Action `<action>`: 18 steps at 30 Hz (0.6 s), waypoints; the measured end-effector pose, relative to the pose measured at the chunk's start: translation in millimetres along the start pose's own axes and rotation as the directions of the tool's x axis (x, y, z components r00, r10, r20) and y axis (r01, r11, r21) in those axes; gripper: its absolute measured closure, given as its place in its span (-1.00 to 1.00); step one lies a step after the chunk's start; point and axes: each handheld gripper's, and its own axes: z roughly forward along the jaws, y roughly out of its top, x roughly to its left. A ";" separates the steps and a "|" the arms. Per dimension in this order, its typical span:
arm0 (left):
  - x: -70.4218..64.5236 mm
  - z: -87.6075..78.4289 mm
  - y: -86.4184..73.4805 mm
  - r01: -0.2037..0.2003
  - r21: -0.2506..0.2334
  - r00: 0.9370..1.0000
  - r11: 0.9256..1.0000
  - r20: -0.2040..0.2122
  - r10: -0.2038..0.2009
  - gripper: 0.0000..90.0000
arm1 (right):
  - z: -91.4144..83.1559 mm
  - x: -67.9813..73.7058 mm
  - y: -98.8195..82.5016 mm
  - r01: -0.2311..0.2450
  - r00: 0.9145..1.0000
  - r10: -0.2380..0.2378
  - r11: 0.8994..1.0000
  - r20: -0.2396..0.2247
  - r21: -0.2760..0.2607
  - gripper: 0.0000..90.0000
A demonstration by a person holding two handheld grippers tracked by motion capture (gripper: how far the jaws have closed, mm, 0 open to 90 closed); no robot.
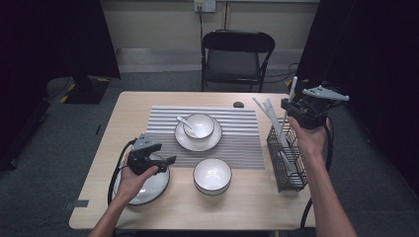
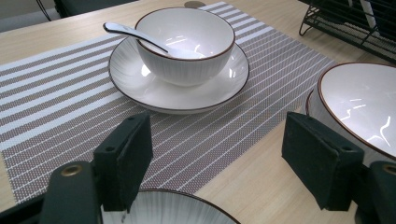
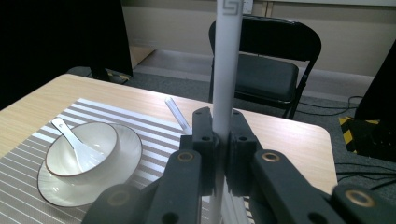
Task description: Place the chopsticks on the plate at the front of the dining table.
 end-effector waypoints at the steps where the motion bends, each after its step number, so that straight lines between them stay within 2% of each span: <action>1: -0.3 0.3 0.9 0.000 -0.001 1.000 1.000 -0.003 0.000 -0.46 | -0.2 0.7 1.1 0.002 1.000 -0.002 1.000 0.002 -0.001 0.89; 3: -0.9 1.2 5.8 -0.027 0.006 1.000 1.000 -0.012 0.027 -0.46 | -0.5 2.6 3.8 0.016 1.000 -0.016 1.000 0.007 -0.004 0.89; 13: 0.5 -1.8 13.8 -0.002 -0.035 1.000 0.999 0.003 0.003 -0.47 | -8.4 9.4 19.9 0.038 0.999 -0.038 0.998 0.012 -0.044 0.89; 15: 1.4 -2.9 14.1 -0.016 -0.053 1.000 0.998 0.005 0.016 -0.47 | -9.4 11.9 21.2 0.035 0.999 -0.034 0.998 0.004 -0.052 0.89; 18: 2.8 -2.1 14.6 -0.010 -0.059 1.000 0.998 0.019 0.011 -0.48 | -11.7 20.4 22.2 0.045 0.999 -0.047 0.996 -0.026 -0.071 0.89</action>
